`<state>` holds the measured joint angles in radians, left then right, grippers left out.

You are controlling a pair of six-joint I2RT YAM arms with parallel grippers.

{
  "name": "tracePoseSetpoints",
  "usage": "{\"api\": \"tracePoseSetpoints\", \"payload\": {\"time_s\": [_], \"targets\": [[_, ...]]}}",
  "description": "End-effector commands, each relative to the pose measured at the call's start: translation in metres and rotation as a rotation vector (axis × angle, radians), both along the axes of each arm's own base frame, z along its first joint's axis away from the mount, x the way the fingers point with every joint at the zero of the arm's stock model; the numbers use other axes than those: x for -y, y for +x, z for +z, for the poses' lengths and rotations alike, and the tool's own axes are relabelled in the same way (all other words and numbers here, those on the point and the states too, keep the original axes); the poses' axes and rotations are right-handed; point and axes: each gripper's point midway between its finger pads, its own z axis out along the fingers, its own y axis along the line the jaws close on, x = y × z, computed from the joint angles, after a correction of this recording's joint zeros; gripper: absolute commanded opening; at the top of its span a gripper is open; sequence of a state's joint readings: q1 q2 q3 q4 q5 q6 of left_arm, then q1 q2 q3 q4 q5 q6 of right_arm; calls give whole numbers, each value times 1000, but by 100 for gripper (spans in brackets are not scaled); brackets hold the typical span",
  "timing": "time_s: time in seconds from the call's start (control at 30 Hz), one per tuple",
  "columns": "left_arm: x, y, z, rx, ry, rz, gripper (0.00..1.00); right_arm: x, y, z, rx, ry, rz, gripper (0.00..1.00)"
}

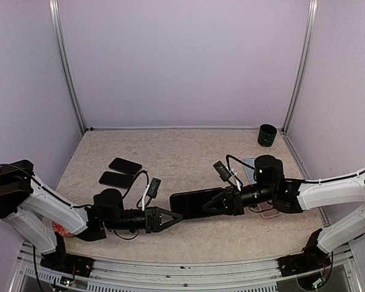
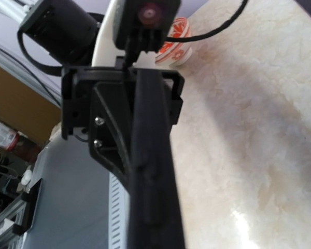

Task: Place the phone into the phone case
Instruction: Press the phone case with the phone inside, then pass from the right arm to the left

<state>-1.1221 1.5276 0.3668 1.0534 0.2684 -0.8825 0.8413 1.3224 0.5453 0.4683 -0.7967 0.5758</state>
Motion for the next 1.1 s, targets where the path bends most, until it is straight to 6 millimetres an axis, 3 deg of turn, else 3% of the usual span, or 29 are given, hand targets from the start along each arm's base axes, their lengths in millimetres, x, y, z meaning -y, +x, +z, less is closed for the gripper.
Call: {"api": "tracePoseSetpoints", "payload": {"time_s": [0.0, 0.17, 0.27, 0.4, 0.63, 1.07], "targets": [[9, -3, 25, 35, -76, -28, 4, -1, 10, 26, 109, 58, -28, 0], [9, -3, 26, 45, -77, -31, 1, 0, 11, 25, 116, 50, -36, 0], [8, -3, 30, 60, -84, -30, 26, 0, 9, 26, 97, 55, -22, 0], [9, 0, 39, 94, -80, -19, 40, -2, 3, 27, 61, 69, 8, 0], [10, 7, 57, 133, -113, -10, 43, -4, -1, 25, 21, 94, 35, 0], [10, 12, 57, 135, -138, -3, 40, -6, -6, 15, -51, 113, 77, 1]]}}
